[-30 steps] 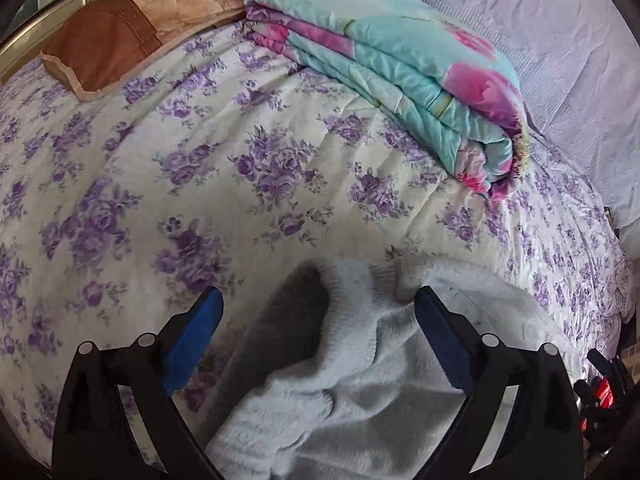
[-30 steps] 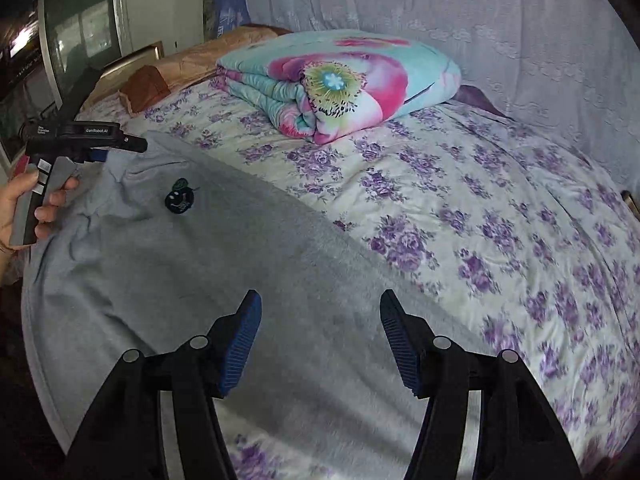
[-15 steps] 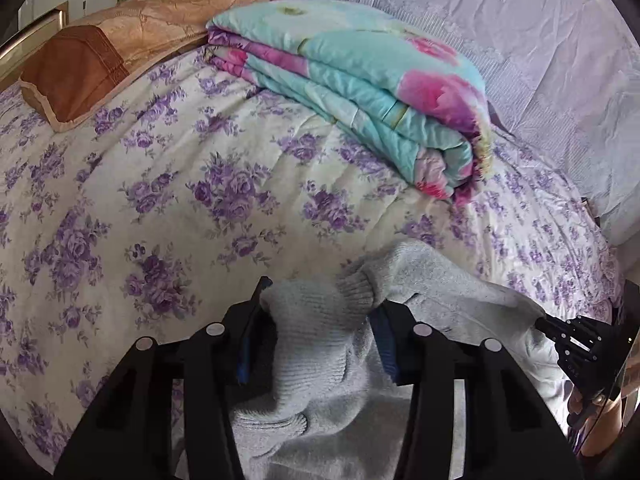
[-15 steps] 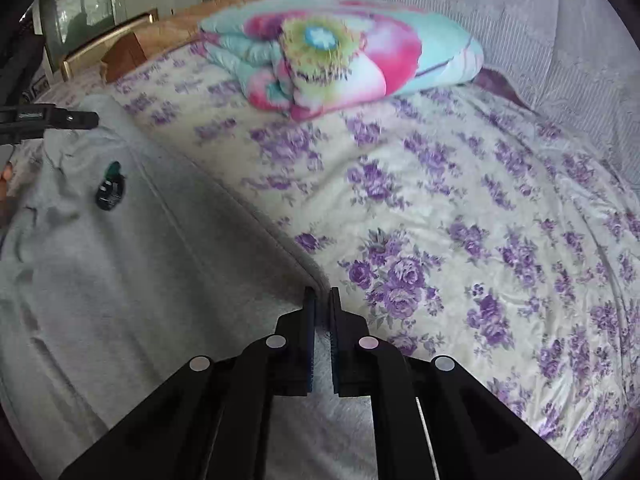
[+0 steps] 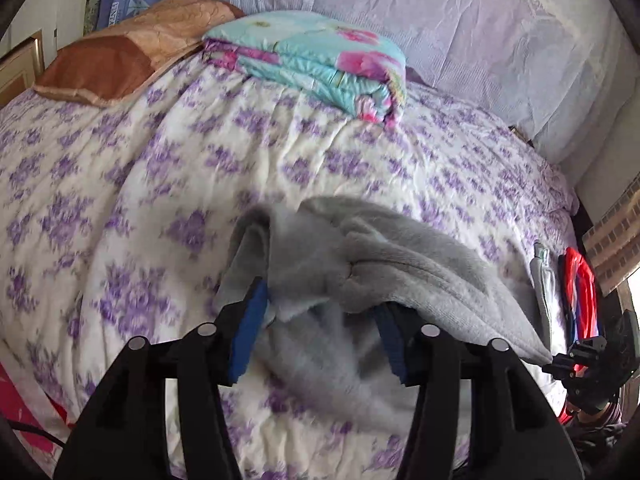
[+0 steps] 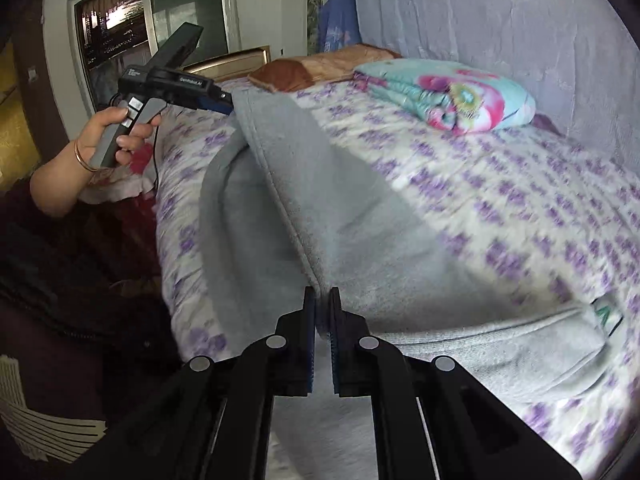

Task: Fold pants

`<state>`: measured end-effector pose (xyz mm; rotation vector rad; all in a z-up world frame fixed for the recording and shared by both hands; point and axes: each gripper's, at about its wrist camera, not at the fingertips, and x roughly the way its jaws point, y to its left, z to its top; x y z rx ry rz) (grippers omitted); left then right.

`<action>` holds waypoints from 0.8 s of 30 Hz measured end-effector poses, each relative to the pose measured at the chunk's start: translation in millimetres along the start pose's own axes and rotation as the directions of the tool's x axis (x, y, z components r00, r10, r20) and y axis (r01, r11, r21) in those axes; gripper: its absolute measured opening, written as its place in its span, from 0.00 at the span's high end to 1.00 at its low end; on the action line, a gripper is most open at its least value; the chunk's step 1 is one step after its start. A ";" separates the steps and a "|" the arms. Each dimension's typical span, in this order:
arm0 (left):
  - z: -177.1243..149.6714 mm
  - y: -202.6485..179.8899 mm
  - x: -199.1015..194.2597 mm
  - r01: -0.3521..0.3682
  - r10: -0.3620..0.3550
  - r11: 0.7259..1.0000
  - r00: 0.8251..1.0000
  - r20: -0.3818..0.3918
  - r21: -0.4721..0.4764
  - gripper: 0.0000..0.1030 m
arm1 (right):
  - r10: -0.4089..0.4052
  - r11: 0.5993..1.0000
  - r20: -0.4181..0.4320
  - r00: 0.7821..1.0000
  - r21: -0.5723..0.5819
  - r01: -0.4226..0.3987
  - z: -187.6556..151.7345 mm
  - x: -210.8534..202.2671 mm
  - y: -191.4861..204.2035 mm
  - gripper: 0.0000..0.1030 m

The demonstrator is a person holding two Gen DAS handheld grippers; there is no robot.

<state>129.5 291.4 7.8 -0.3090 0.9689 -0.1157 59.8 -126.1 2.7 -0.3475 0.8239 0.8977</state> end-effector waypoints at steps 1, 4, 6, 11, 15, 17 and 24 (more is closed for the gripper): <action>-11.3 8.9 6.6 -0.011 0.010 1.000 1.000 -0.026 -0.019 0.44 | -0.010 1.000 -0.025 1.000 0.012 0.010 -12.8 13.4 7.8 0.93; -35.2 34.9 21.2 -0.001 -0.009 0.993 0.996 -0.084 -0.116 0.44 | -0.046 0.997 -0.042 0.998 0.054 0.048 -35.5 39.5 20.4 0.93; -46.0 46.9 18.7 0.047 -0.063 0.981 0.995 -0.078 -0.191 0.44 | -0.030 0.993 -0.019 0.999 0.112 0.031 -38.1 41.9 13.2 0.93; -48.2 47.0 -8.8 0.182 -0.186 0.942 0.983 0.013 -0.283 0.33 | -0.035 0.992 0.012 0.999 0.119 0.034 -40.7 35.0 16.4 0.93; -38.7 41.7 -7.1 0.227 -0.220 0.907 0.974 0.060 -0.354 0.29 | -0.046 0.991 0.006 0.999 0.126 0.044 -43.9 39.3 15.9 0.93; -33.7 35.1 6.5 0.221 -0.225 0.904 0.974 0.032 -0.365 0.29 | -0.051 0.991 0.010 0.999 0.126 0.050 -44.1 39.7 15.9 0.93; -11.8 21.1 25.0 0.221 -0.217 0.897 0.975 0.055 -0.383 0.69 | -0.053 0.989 0.031 0.998 0.139 0.048 -42.5 35.9 15.2 0.93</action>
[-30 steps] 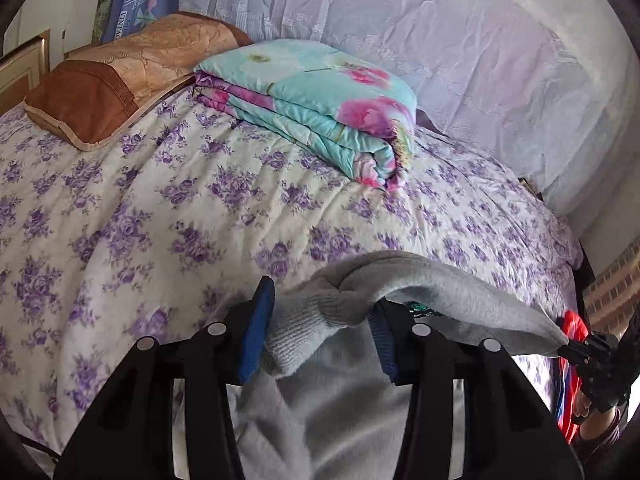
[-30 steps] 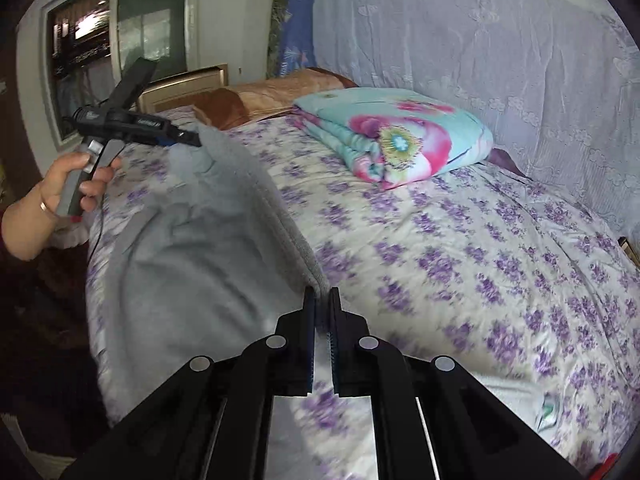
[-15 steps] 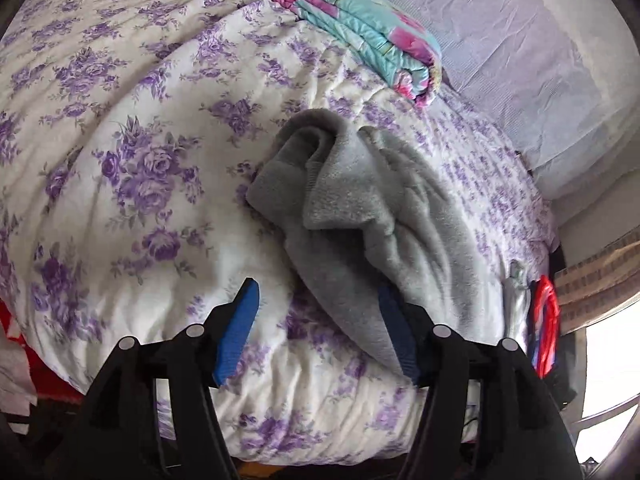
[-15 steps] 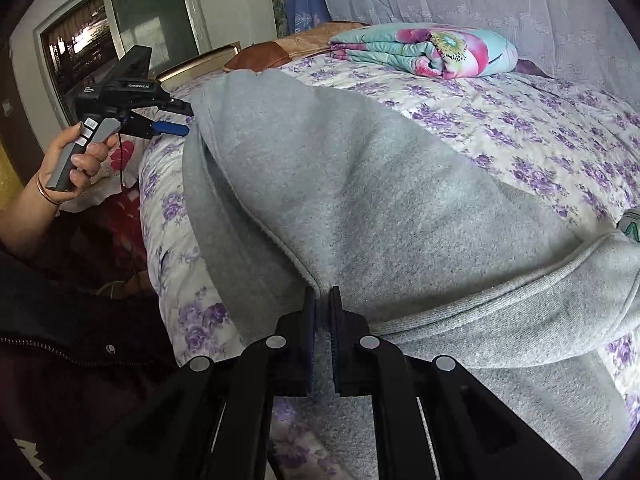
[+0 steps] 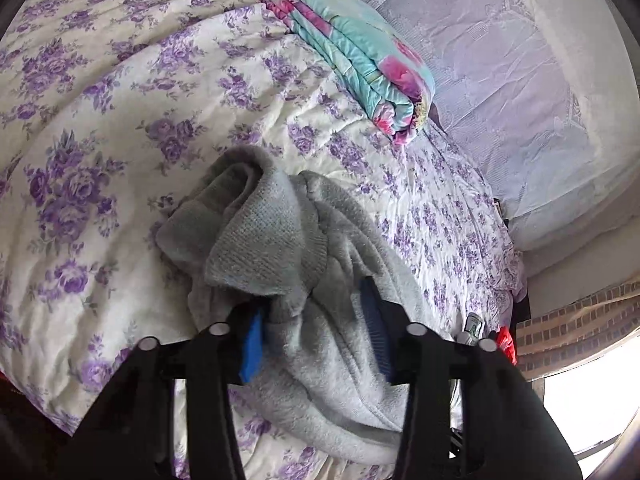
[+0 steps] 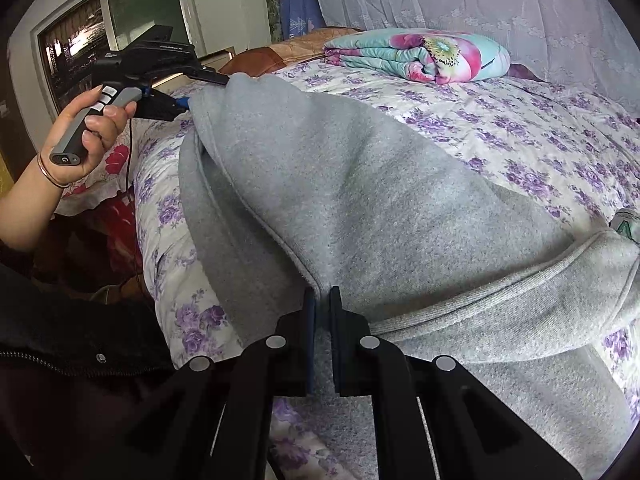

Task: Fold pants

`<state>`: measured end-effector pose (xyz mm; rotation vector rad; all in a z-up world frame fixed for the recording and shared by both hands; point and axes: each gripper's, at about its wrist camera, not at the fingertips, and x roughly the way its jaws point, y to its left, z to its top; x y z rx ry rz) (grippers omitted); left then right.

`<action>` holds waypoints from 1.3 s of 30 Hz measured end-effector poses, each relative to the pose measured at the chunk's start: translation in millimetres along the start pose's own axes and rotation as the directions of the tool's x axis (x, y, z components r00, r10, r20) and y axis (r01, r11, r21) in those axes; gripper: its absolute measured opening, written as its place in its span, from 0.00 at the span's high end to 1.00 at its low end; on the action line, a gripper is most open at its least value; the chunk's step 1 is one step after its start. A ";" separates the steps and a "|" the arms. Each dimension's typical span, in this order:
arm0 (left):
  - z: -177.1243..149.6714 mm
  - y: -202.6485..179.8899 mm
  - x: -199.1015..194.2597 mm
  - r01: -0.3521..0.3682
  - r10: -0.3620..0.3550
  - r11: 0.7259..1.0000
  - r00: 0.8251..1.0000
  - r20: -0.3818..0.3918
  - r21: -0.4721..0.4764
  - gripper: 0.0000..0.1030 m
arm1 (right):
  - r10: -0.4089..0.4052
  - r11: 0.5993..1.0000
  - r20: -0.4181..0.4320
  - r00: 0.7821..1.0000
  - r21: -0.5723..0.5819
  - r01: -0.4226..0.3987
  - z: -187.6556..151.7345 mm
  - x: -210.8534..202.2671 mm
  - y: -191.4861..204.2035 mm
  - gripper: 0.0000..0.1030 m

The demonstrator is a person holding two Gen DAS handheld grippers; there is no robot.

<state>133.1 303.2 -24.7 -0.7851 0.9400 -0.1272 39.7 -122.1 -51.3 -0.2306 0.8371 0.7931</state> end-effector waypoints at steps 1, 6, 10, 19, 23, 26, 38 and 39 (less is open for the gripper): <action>3.4 -2.3 -2.5 -0.002 0.002 1.000 1.000 0.021 0.004 0.74 | 0.006 1.000 0.012 1.000 0.000 -0.006 2.5 -3.0 0.7 0.93; 3.5 -8.8 -27.7 -0.016 0.011 0.999 0.995 0.103 0.042 0.77 | 0.052 0.998 0.099 0.994 -0.027 -0.050 21.1 -37.1 9.9 0.93; -11.7 19.9 -19.8 -0.089 0.087 0.995 0.994 0.059 0.044 0.77 | 0.082 0.995 0.040 0.996 -0.052 -0.080 10.1 -27.1 20.1 0.93; -31.0 41.9 -12.8 -0.144 0.142 0.986 0.989 0.030 0.090 0.63 | 0.071 0.995 -0.041 0.997 -0.060 -0.074 -10.6 0.6 33.2 0.70; -42.2 25.8 -49.1 -0.166 0.156 0.976 0.985 0.075 0.141 0.48 | -0.007 1.000 0.061 0.998 0.001 0.006 -4.4 -41.5 19.4 0.62; -54.2 -4.5 -73.6 -0.193 0.166 0.955 0.977 0.132 0.224 0.41 | -0.206 0.970 0.154 0.966 0.163 0.181 9.0 -85.5 -25.9 0.38; -153.5 -126.7 57.8 0.074 0.037 0.848 0.979 -0.199 0.525 0.37 | -0.537 0.673 -0.339 0.772 0.379 0.635 22.5 -3.8 -181.6 0.80; -159.3 -124.8 67.8 0.059 0.064 0.841 0.976 -0.207 0.538 0.37 | -0.528 0.685 -0.343 0.777 0.369 0.629 18.0 -2.2 -178.4 0.83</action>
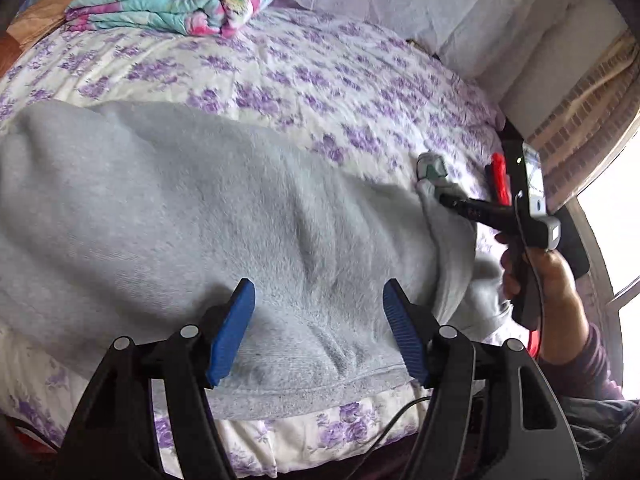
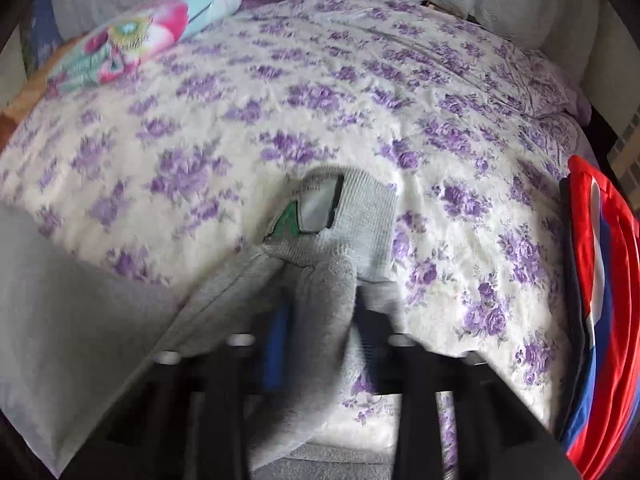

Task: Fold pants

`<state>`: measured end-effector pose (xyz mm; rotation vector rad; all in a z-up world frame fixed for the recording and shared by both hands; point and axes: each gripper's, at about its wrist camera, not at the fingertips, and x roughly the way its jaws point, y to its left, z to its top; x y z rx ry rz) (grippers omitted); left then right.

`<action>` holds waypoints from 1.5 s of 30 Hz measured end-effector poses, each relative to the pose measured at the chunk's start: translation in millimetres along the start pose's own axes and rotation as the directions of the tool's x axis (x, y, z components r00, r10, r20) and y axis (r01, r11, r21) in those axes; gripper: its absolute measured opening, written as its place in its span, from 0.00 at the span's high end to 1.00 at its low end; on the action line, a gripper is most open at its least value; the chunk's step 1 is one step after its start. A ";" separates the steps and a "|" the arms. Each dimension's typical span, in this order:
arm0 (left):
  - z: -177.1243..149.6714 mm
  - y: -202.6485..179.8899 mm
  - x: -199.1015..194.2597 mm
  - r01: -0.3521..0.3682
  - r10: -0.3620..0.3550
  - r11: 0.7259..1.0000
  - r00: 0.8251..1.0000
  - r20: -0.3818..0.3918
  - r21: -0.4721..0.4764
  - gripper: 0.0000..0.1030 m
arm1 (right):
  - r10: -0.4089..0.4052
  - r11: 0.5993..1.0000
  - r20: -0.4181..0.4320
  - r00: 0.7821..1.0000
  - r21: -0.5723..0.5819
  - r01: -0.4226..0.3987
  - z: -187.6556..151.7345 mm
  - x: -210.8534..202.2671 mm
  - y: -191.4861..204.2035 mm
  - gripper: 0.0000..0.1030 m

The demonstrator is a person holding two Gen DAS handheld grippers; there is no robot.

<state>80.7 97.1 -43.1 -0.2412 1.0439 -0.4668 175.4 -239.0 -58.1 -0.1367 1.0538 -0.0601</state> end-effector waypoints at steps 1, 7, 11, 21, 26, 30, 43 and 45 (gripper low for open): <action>-3.6 2.1 9.8 -0.016 0.016 1.000 1.000 -0.025 0.004 0.37 | 0.017 1.000 0.029 0.999 0.005 -0.017 -4.7 -7.6 -3.8 0.89; -12.0 26.4 6.6 0.053 -0.054 0.997 0.998 -0.022 -0.053 0.39 | 0.219 0.953 0.371 0.902 0.119 -0.280 -62.6 -127.1 -68.9 0.91; -15.1 28.7 -0.2 0.067 -0.067 0.996 0.998 -0.013 -0.055 0.39 | 0.299 0.893 0.563 0.770 0.118 -0.434 -142.8 -169.7 -96.5 0.91; -24.6 25.2 -1.5 0.017 -0.018 0.999 0.999 -0.037 -0.029 0.38 | 0.312 0.797 0.448 0.838 0.356 -0.488 -250.1 -105.2 -122.9 0.28; -26.6 23.6 -3.3 0.006 -0.007 0.999 1.000 -0.029 -0.034 0.37 | 0.330 0.734 0.510 0.794 0.390 -0.556 -247.6 -142.6 -153.7 0.09; -26.6 23.9 -3.0 0.003 -0.004 0.999 1.000 -0.026 -0.044 0.37 | 0.405 0.668 0.414 0.815 0.475 -0.574 -235.0 -124.5 -163.8 0.08; -25.5 44.3 -17.3 -0.013 0.013 0.995 1.000 0.007 -0.101 0.36 | 0.469 0.790 0.617 0.631 0.026 -0.613 -155.8 -215.0 -149.3 0.94; -29.5 45.8 -22.1 -0.023 0.024 0.995 1.000 0.017 -0.095 0.37 | 0.486 0.778 0.582 0.652 0.053 -0.626 -146.6 -193.9 -162.4 0.94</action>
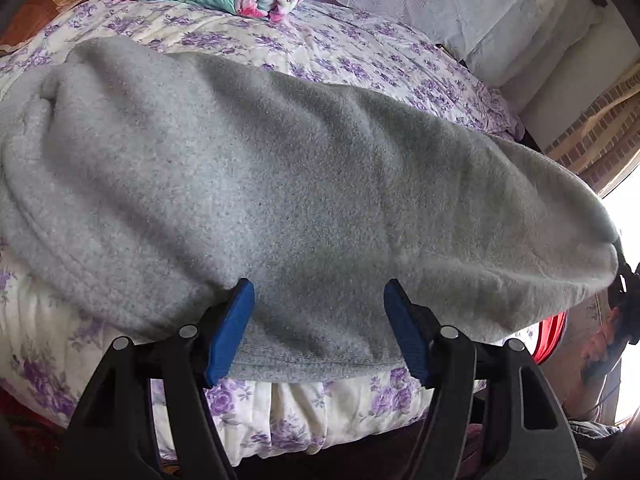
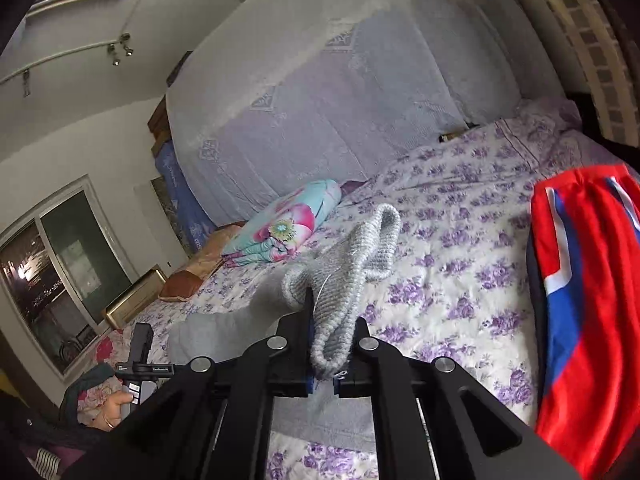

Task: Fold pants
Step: 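Smooth the folded sweatpants with the left gripper while the right gripper releases the cuff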

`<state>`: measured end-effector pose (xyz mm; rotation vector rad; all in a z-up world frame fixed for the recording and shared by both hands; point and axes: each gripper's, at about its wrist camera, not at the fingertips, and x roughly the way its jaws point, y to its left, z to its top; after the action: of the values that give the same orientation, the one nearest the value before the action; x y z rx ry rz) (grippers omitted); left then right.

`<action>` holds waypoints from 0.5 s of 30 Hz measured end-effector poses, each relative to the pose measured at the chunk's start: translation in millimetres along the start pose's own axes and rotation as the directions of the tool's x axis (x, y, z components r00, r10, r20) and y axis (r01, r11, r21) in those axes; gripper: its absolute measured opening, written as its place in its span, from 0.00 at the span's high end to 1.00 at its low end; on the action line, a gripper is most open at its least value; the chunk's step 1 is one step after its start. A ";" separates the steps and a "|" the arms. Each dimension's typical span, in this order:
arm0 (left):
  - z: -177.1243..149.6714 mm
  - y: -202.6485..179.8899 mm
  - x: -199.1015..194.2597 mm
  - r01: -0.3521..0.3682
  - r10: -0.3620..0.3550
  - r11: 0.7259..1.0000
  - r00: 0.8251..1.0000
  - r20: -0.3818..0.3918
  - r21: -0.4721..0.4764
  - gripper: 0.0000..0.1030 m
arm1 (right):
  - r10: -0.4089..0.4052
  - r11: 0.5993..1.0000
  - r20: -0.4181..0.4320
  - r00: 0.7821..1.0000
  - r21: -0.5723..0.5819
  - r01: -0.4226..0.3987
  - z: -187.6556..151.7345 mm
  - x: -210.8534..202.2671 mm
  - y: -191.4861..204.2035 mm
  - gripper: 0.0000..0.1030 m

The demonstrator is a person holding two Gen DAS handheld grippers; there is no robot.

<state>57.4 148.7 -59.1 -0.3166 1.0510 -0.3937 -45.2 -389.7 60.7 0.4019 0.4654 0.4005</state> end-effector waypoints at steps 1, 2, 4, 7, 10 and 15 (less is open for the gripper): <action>-2.4 1.2 -1.5 -0.013 0.013 1.000 1.000 0.005 0.003 0.37 | -0.021 0.998 -0.057 0.998 0.055 0.024 -7.4 13.9 -21.3 0.94; -4.3 3.2 -2.9 -0.014 0.014 1.000 1.000 0.006 0.003 0.37 | -0.050 0.991 -0.131 0.990 0.116 0.065 -20.9 28.7 -45.1 0.94; -7.2 8.2 -5.6 -0.008 0.008 1.000 1.000 0.001 -0.005 0.39 | -0.097 0.971 -0.264 0.960 0.187 0.149 -58.1 49.5 -81.3 0.94; -11.1 12.9 -9.6 -0.015 0.015 1.000 1.000 -0.010 -0.006 0.42 | -0.093 0.965 -0.300 0.949 0.207 0.160 -92.3 52.7 -100.6 0.91; -15.9 13.1 -11.6 -0.036 0.036 0.999 0.999 -0.021 0.003 0.44 | -0.125 0.963 -0.262 0.957 0.201 0.181 -92.5 39.5 -100.2 0.70; -25.0 6.9 -15.3 -0.087 0.088 0.996 0.996 -0.033 0.013 0.44 | -0.260 0.954 -0.131 0.957 0.120 0.276 -55.9 3.1 -82.8 0.65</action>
<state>29.7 160.2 -61.7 -0.2537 1.0909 -0.3271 -47.8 -442.8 -24.0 0.4433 0.6522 0.1276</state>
